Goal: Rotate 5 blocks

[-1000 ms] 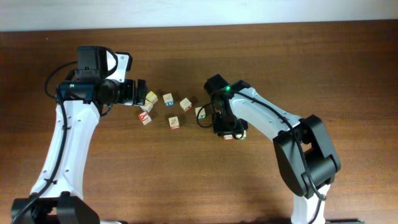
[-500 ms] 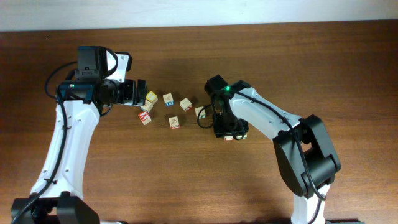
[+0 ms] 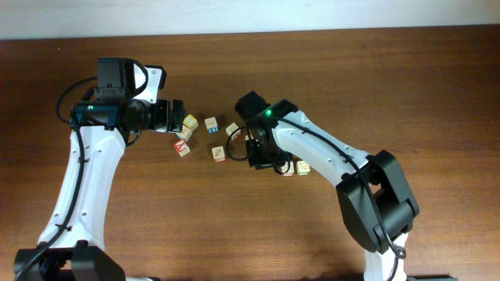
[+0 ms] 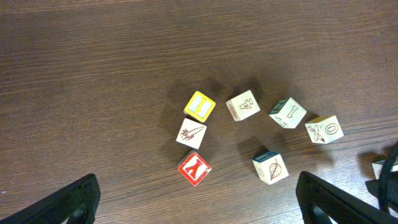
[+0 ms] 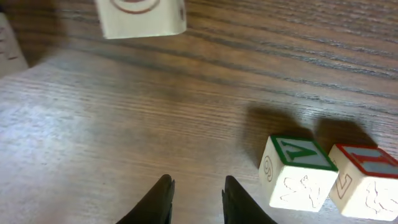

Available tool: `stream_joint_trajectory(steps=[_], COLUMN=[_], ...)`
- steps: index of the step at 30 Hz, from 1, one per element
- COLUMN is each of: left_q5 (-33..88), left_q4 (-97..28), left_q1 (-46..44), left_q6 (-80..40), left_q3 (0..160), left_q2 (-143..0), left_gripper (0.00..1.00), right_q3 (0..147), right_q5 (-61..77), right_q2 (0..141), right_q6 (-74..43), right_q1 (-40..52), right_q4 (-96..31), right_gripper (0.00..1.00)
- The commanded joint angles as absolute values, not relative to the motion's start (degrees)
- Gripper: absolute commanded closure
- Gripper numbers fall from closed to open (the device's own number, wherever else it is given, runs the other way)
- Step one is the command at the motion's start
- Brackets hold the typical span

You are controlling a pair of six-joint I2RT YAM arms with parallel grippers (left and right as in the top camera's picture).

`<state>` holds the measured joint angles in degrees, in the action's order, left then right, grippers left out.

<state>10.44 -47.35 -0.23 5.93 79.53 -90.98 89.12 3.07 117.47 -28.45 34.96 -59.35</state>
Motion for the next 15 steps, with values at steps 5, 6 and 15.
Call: stream_joint_trajectory(steps=[5,6,15], left_q5=[10.2,10.2,10.2], left_q4=[-47.2,-47.2,-47.2], left_q1=[-0.2,-0.2,-0.2], left_q6=[5.2,5.2,5.2], left_q3=[80.8,80.8,80.8], left_q2=[-91.2,-91.2,-91.2], left_gripper=[0.01,0.01,0.01], right_q3=[88.0,88.0,86.8], right_q5=[1.5,1.5,0.8], right_q2=[119.8,119.9,120.4], right_q6=[-31.0,-31.0,-33.1], right_q1=[34.8,34.8,33.3], right_q4=[-59.2,-59.2,-60.2], right_gripper=[0.73,0.73,0.75])
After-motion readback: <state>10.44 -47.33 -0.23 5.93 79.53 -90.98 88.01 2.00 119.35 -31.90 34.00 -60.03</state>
